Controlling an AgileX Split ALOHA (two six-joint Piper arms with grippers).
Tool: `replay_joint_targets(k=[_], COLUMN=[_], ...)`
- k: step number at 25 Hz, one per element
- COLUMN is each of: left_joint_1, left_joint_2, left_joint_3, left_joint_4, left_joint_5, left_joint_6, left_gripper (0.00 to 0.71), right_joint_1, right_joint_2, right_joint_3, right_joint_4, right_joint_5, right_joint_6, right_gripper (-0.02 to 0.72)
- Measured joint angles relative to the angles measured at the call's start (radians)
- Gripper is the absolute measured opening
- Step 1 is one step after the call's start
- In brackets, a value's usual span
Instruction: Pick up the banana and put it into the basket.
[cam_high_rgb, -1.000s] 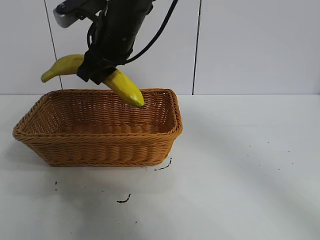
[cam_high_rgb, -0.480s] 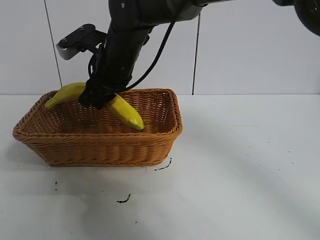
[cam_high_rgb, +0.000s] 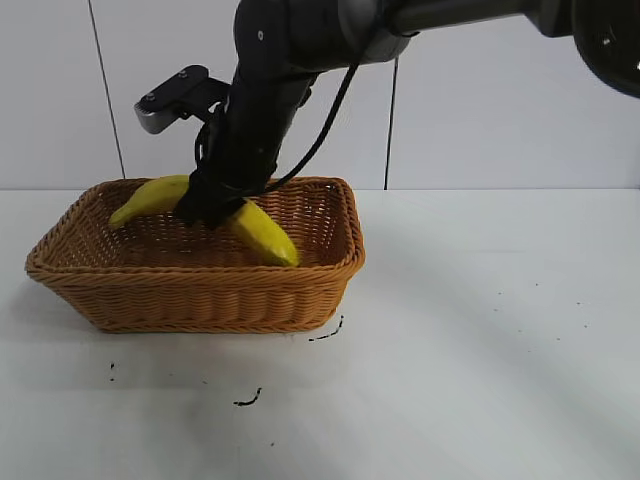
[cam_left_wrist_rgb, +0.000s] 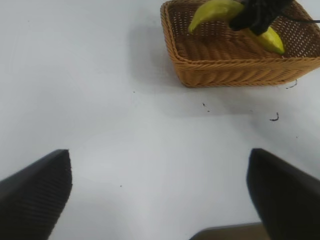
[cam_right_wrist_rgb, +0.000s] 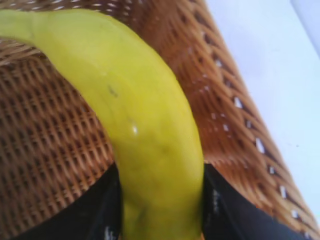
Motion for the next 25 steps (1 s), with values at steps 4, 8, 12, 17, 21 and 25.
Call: replay_joint_targets(k=[4,8,12,17,21,25], left_joint_1=[0.000,0.000,0.000,0.000,0.000,0.000], left_joint_2=[0.000,0.000,0.000,0.000,0.000,0.000], left_joint_3=[0.000,0.000,0.000,0.000,0.000,0.000], left_joint_4=[0.000,0.000,0.000,0.000,0.000,0.000], left_joint_5=[0.000,0.000,0.000,0.000,0.000,0.000], left_joint_6=[0.000,0.000,0.000,0.000,0.000,0.000], left_gripper=[0.690,0.690,0.690,0.690,0.690,0.690], right_joint_1=[0.000,-0.001,-0.005,-0.070,-0.179,-0.314], right_joint_2=[-0.013,-0.074,-0.140,-0.177,-0.187,-0.189], right_joint_3=[0.000,0.000,-0.007,-0.011,-0.011,-0.011], right_joint_4=[0.000,0.007,0.011,0.016,0.016,0.010], right_joint_5=[0.002,0.037,0.144,0.258,0.337,0.413], right_joint_6=[0.000,0.097,0.292,0.471,0.526,0.532], right_gripper=[0.689,0.692,0.692,0.692,0.692,0.692])
